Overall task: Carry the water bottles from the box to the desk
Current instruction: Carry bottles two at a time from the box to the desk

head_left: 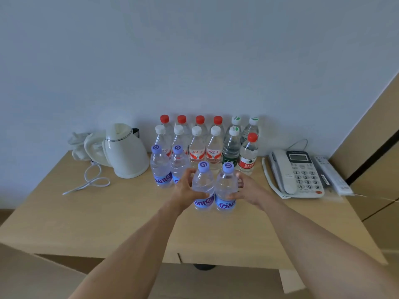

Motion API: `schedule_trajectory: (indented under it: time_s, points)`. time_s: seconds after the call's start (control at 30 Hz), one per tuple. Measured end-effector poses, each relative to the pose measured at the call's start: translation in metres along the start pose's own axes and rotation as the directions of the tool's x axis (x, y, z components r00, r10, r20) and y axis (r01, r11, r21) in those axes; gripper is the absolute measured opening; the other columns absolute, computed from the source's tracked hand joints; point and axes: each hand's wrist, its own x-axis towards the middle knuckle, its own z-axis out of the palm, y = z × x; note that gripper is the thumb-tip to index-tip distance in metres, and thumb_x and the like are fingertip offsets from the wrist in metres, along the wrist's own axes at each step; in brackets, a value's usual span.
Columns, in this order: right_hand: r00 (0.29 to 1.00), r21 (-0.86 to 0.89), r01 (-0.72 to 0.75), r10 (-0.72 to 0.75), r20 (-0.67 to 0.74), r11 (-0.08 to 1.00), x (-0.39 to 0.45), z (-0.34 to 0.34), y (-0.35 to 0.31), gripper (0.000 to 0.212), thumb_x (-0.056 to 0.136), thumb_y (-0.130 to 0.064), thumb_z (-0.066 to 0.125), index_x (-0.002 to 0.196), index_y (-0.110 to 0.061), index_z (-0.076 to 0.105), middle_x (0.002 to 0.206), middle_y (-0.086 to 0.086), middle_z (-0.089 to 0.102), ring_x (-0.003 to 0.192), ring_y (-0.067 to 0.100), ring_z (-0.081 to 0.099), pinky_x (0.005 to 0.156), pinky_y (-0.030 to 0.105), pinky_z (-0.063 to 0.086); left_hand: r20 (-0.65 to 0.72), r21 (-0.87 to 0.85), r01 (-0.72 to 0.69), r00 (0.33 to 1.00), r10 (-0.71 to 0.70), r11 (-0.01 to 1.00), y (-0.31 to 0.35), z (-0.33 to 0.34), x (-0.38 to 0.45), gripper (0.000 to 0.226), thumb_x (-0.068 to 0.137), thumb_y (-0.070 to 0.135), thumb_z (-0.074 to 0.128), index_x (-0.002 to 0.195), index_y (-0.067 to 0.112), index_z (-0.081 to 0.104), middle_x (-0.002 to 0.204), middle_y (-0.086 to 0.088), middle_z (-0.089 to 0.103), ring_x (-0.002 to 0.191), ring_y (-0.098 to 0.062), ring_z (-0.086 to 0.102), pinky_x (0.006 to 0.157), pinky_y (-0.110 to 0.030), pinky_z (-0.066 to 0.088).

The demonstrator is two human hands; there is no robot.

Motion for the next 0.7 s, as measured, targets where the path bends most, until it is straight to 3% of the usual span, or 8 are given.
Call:
schedule_trajectory:
  time_s: [0.07, 0.13, 0.23, 0.3, 0.43, 0.5, 0.63, 0.7]
  points:
    - [1.0, -0.06, 0.014, -0.015, -0.005, 0.998, 0.005, -0.001, -0.002, 0.08, 0.07, 0.002, 0.085, 0.138, -0.024, 0.049, 0.122, -0.009, 0.065, 0.117, 0.011, 0.059, 0.087, 0.026, 0.053, -0.023, 0.033, -0.009, 1.0, 0.009, 0.999, -0.001, 0.0, 0.001, 0.073, 0.067, 0.002, 0.086, 0.125, 0.028, 0.049, 0.109, -0.003, 0.068, 0.099, -0.019, 0.067, 0.084, -0.036, 0.057]
    - [1.0, -0.117, 0.021, -0.021, -0.004, 0.993, 0.008, -0.002, -0.002, 0.074, 0.071, 0.0, 0.085, 0.133, -0.021, 0.052, 0.124, -0.007, 0.065, 0.118, 0.013, 0.059, 0.091, 0.029, 0.053, -0.033, 0.072, -0.015, 0.999, 0.017, 0.997, -0.004, 0.001, 0.002, 0.072, 0.066, 0.003, 0.087, 0.123, 0.028, 0.049, 0.11, -0.003, 0.067, 0.098, -0.018, 0.066, 0.083, -0.036, 0.058]
    - [0.999, -0.157, 0.04, -0.04, 0.008, 0.987, 0.01, -0.001, -0.001, 0.076, 0.071, 0.0, 0.085, 0.134, -0.025, 0.05, 0.12, -0.013, 0.063, 0.114, 0.01, 0.058, 0.081, 0.019, 0.05, -0.038, 0.111, -0.014, 0.999, 0.018, 0.994, -0.006, 0.001, 0.003, 0.069, 0.066, 0.006, 0.087, 0.12, 0.026, 0.049, 0.107, -0.001, 0.065, 0.087, -0.002, 0.064, 0.073, -0.024, 0.054]
    - [0.999, -0.161, 0.045, -0.044, 0.006, 0.986, 0.011, -0.002, 0.001, 0.081, 0.071, 0.0, 0.085, 0.139, -0.024, 0.047, 0.12, -0.013, 0.062, 0.115, 0.01, 0.058, 0.083, 0.018, 0.049, -0.02, 0.127, -0.011, 1.0, 0.013, 0.992, -0.006, 0.001, 0.004, 0.068, 0.066, 0.008, 0.088, 0.118, 0.026, 0.049, 0.107, 0.001, 0.065, 0.085, 0.002, 0.064, 0.072, -0.021, 0.053]
    - [0.999, -0.186, 0.046, -0.049, -0.01, 0.981, 0.011, -0.004, 0.003, 0.085, 0.069, -0.002, 0.087, 0.141, -0.02, 0.047, 0.128, -0.004, 0.064, 0.119, 0.014, 0.059, 0.097, 0.031, 0.051, 0.009, 0.211, -0.023, 1.0, 0.022, 0.977, -0.002, 0.002, 0.003, 0.072, 0.066, 0.012, 0.088, 0.123, 0.027, 0.045, 0.113, 0.003, 0.062, 0.098, -0.011, 0.065, 0.082, -0.031, 0.057]
    - [0.997, -0.203, 0.066, -0.071, -0.018, 0.977, 0.01, -0.003, 0.0, 0.086, 0.068, -0.002, 0.087, 0.141, -0.025, 0.047, 0.128, -0.006, 0.064, 0.118, 0.013, 0.06, 0.096, 0.031, 0.051, 0.02, 0.281, -0.053, 0.999, 0.049, 0.958, -0.001, 0.003, 0.001, 0.075, 0.066, 0.015, 0.087, 0.126, 0.027, 0.044, 0.116, 0.003, 0.061, 0.103, -0.019, 0.063, 0.087, -0.037, 0.056]
    - [0.983, -0.288, 0.152, -0.174, -0.052, 0.946, 0.006, -0.002, -0.008, 0.075, 0.066, -0.011, 0.09, 0.119, -0.047, 0.052, 0.116, -0.024, 0.063, 0.111, 0.005, 0.061, 0.078, 0.009, 0.045, 0.049, 0.371, -0.1, 0.995, 0.088, 0.923, 0.006, -0.004, 0.0, 0.073, 0.069, 0.017, 0.085, 0.131, 0.029, 0.048, 0.119, 0.005, 0.063, 0.109, -0.019, 0.061, 0.095, -0.044, 0.053]
    - [0.969, -0.323, 0.193, -0.233, -0.088, 0.926, 0.003, -0.003, -0.013, 0.065, 0.065, -0.016, 0.09, 0.106, -0.05, 0.053, 0.112, -0.028, 0.062, 0.109, 0.001, 0.059, 0.082, 0.013, 0.045, 0.059, 0.447, -0.145, 0.989, 0.133, 0.883, 0.012, -0.008, -0.002, 0.069, 0.072, 0.024, 0.086, 0.131, 0.029, 0.051, 0.118, 0.007, 0.063, 0.107, -0.015, 0.06, 0.096, -0.039, 0.052]
